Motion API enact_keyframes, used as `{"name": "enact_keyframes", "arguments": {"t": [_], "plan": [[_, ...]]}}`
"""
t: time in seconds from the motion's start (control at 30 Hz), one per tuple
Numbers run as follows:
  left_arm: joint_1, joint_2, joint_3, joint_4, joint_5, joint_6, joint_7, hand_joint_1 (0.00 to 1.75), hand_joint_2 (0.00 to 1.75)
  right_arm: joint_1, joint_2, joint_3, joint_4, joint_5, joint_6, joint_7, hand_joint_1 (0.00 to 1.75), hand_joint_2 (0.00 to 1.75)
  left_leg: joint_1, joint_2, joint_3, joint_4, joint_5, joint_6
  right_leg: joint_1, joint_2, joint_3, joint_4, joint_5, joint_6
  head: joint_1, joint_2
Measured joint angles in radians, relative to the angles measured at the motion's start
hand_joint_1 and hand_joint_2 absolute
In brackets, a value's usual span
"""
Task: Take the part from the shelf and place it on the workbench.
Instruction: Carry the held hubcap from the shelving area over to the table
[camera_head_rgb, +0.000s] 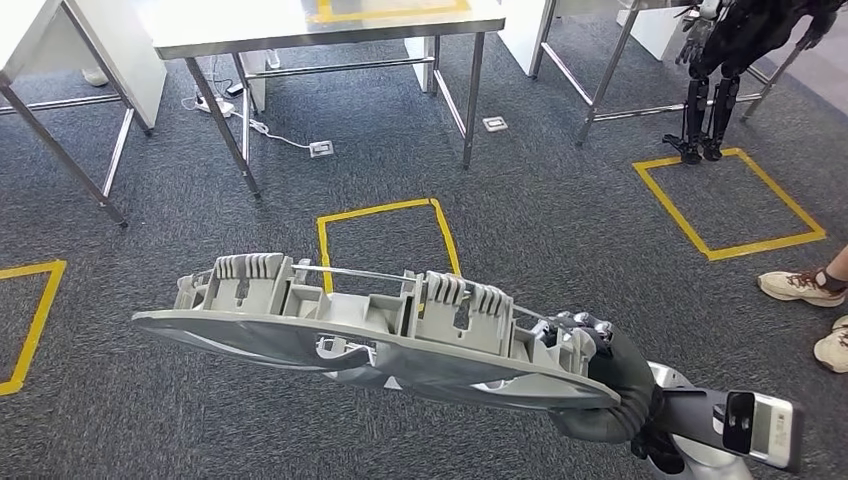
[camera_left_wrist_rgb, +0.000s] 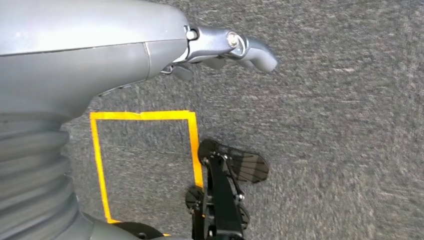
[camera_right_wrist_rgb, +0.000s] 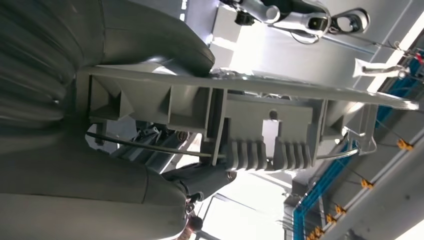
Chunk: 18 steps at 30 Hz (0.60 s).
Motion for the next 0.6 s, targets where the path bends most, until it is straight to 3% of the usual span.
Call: {"name": "enact_keyframes", "arguments": {"t": [0.07,0.13,0.17,0.2,0.27,0.33,0.43,0.5,0.53,0.6], "plan": [[0.000,0.000,0.000,0.000,0.000,0.000,0.000,0.00,1.75,-0.001,0.001,0.001,0.000,0.001,0.000,0.000,1.75,1.75,0.001,-0.001,0.007,-0.003,-0.003,0.013,0.000,0.001,-0.045,0.094,-0.044,0.004,0.006,0.000],[0.000,0.000,0.000,0.000,0.000,0.000,0.000,0.00,1.75,-0.001,0.003,0.004,0.000,0.002,0.000,0.000,1.75,1.75,-0.004,-0.001,0.012,-0.002,-0.009,0.021,0.003,0.002,-0.127,0.231,-0.091,0.004,0.011,0.000],[0.000,0.000,0.000,0.000,0.000,0.000,0.000,0.00,1.75,0.000,0.004,0.006,0.000,0.003,0.000,0.001,1.75,1.75,-0.008,-0.002,0.015,-0.002,-0.013,0.024,0.004,0.003,-0.156,0.271,-0.093,0.002,0.012,0.000],[0.000,0.000,0.000,0.000,0.000,0.000,0.000,0.00,1.75,0.000,0.004,0.007,0.000,0.003,0.000,0.001,1.75,1.75,-0.012,-0.004,0.020,-0.002,-0.017,0.026,0.007,0.003,-0.167,0.272,-0.074,-0.002,0.013,0.000],[0.000,-0.001,0.000,0.000,0.000,0.000,0.000,0.00,1.75,-0.001,0.005,0.010,0.000,0.003,-0.001,0.001,1.75,1.75,-0.020,-0.008,0.035,-0.002,-0.026,0.027,0.017,0.004,-0.132,0.166,0.009,-0.021,0.014,0.000],[-0.001,-0.005,0.000,0.000,0.000,0.000,0.000,0.00,1.75,-0.004,0.006,0.012,0.000,0.003,-0.002,0.001,1.75,1.75,-0.024,-0.011,0.044,-0.002,-0.037,0.024,0.029,0.004,-0.079,0.044,0.061,-0.045,0.014,0.000],[-0.001,-0.005,0.000,0.000,-0.001,0.002,0.000,0.00,1.75,-0.008,0.007,0.015,0.000,0.003,-0.003,0.001,1.75,1.75,-0.019,-0.011,0.046,-0.006,-0.046,0.008,0.038,0.004,-0.058,-0.006,0.060,-0.057,0.014,0.000],[-0.002,-0.004,0.000,0.000,-0.002,0.003,0.000,0.00,1.75,-0.009,0.010,0.016,0.000,0.004,-0.004,0.002,1.75,1.75,-0.019,-0.007,0.049,0.001,-0.055,-0.003,0.032,0.005,-0.045,-0.021,0.060,-0.062,0.014,0.000],[-0.003,-0.004,0.000,0.000,-0.002,0.003,-0.001,0.00,1.75,-0.010,0.011,0.017,0.000,0.004,-0.004,0.002,1.75,1.75,-0.020,-0.005,0.039,0.028,-0.069,-0.010,0.026,0.004,-0.035,-0.030,0.060,-0.064,0.012,0.000],[-0.002,-0.003,0.000,0.000,-0.002,0.004,-0.001,0.00,1.75,-0.011,0.016,0.018,0.000,0.003,-0.004,0.001,1.75,1.75,-0.016,-0.002,-0.021,0.139,-0.116,-0.024,0.020,0.002,-0.017,-0.037,0.053,-0.066,0.008,0.000]]}}
